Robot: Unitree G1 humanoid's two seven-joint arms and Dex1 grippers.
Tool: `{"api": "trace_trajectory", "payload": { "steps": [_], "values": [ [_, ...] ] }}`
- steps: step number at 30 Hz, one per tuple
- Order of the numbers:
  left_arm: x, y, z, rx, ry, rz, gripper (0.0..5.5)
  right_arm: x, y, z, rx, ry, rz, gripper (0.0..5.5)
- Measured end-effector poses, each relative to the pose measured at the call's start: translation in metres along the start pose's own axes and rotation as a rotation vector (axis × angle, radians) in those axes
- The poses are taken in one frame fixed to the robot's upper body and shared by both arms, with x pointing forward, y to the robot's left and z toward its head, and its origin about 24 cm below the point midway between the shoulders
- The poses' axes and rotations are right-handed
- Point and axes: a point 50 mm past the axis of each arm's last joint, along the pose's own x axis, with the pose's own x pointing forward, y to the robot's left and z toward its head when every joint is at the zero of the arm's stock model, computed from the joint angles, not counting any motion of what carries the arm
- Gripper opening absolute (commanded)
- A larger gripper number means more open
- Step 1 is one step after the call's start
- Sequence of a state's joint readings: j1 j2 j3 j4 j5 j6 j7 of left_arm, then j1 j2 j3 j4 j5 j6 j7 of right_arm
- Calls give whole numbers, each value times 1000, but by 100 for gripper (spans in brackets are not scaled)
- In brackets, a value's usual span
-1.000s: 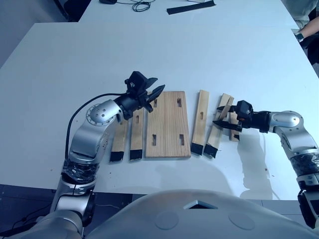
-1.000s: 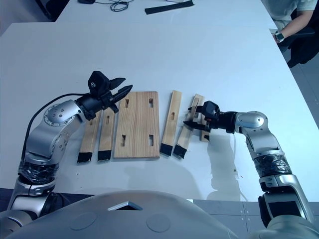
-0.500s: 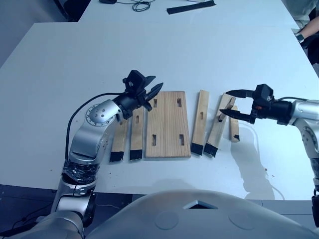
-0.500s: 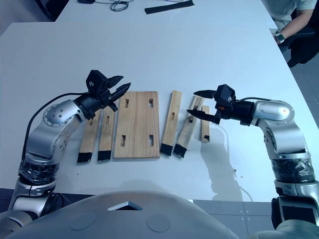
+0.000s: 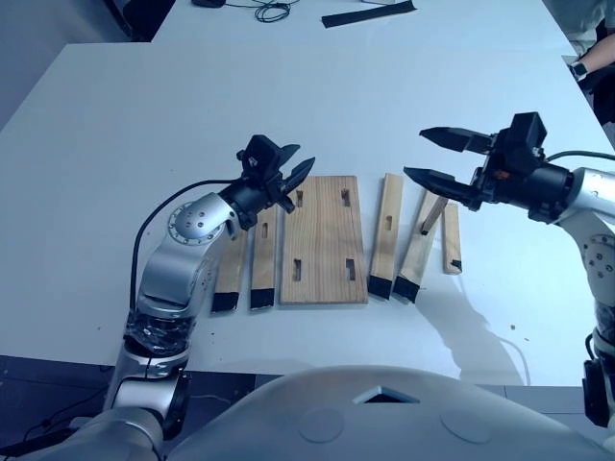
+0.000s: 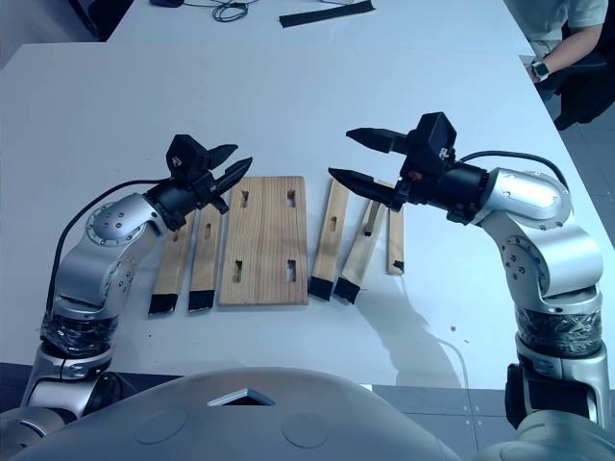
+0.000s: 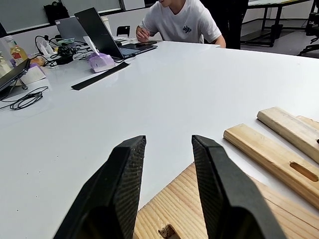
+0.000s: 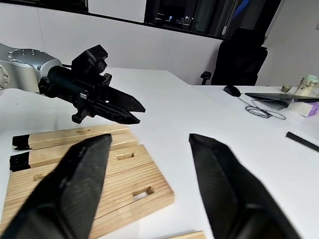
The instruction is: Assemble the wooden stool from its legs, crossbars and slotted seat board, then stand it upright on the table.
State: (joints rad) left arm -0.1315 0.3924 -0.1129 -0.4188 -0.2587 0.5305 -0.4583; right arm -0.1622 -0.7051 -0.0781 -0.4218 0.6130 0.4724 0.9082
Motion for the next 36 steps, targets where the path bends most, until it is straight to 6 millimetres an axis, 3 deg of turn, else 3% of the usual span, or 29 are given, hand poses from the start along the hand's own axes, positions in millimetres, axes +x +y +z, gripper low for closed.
{"api": "trace_trajectory", "payload": {
  "steps": [2,8,17,19,22,27,33,36],
  "values": [
    [0,0,0,-2,-1,0,170,1,-1,-4,12,10,-5,201],
    [1,-1,0,-7,-3,1,170,8,-7,-10,40,8,-14,201],
    [1,-1,-1,-9,-3,1,170,15,-14,38,46,-196,-9,201],
    [1,-1,-1,-9,-3,1,170,17,-11,22,35,-122,-11,201],
    [2,-1,-1,-9,0,-1,170,15,-2,-28,59,67,-18,201],
    [3,-1,-2,-8,8,-7,170,10,2,-36,-49,65,-6,201],
    [3,0,-3,-8,10,-4,170,6,0,-25,77,1,-28,201],
    [3,-1,-3,-10,8,-4,170,10,3,11,128,-172,-3,201]
  ]
}}
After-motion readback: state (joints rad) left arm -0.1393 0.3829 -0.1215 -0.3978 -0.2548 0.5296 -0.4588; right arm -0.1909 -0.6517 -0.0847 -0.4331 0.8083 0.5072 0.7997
